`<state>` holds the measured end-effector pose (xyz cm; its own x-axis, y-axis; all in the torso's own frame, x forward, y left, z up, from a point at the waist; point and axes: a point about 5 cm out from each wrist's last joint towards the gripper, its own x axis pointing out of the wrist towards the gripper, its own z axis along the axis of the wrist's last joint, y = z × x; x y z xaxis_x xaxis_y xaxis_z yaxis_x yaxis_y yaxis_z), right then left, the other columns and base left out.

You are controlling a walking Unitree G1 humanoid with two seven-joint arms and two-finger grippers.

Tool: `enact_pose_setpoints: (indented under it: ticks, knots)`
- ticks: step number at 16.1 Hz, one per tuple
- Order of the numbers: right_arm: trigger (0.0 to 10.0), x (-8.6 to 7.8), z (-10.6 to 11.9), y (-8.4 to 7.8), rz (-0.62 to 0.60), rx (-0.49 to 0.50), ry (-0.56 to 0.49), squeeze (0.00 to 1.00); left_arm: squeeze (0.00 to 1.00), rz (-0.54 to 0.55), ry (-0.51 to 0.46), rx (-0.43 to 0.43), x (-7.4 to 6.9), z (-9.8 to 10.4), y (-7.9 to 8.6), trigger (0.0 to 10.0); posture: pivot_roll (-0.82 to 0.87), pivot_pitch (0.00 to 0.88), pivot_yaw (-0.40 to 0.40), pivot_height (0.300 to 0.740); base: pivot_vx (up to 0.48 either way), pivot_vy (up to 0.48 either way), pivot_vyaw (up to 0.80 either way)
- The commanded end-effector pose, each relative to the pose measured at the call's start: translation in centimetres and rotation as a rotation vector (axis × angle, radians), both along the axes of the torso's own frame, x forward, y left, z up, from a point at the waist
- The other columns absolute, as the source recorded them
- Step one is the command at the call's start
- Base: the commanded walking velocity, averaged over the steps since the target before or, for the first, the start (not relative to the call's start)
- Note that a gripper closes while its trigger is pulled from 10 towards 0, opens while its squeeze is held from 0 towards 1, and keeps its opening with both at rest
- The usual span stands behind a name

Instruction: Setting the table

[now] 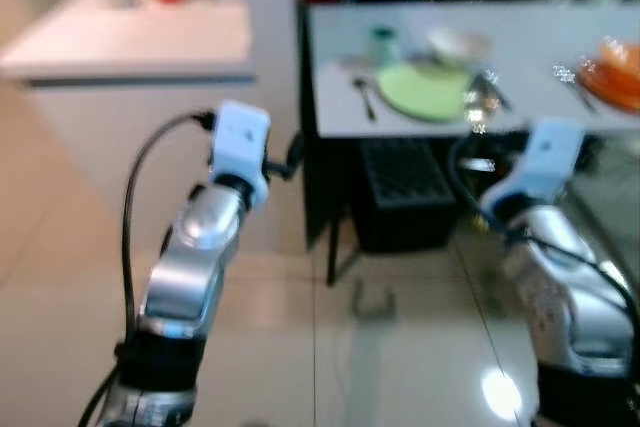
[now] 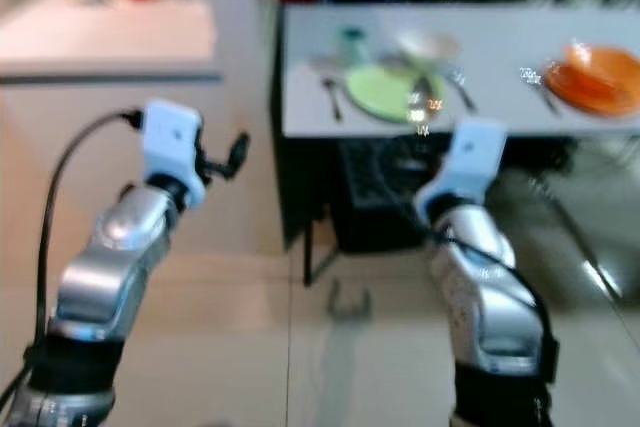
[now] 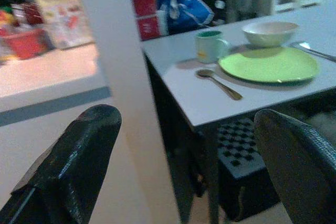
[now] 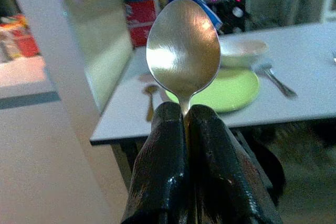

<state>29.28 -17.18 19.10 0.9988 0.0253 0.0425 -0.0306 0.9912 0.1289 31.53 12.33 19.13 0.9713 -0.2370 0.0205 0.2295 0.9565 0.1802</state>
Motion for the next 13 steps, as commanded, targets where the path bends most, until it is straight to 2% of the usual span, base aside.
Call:
enact_pose_setpoints:
  ticks: [1,13]
  knots:
    - [10.0,0.13,0.37,0.63,0.020,0.003,-0.017,0.00,0.00,0.022,-0.010,0.012,0.11,0.32,0.54,10.0,-0.03,0.000,0.033,0.740,0.000,-0.480,0.80]
    - [10.0,0.27,0.61,0.16,0.000,-0.003,-0.023,0.00,0.00,0.021,-0.008,0.011,0.14,0.20,0.27,10.0,-0.05,0.000,0.031,0.740,0.000,-0.480,0.80]
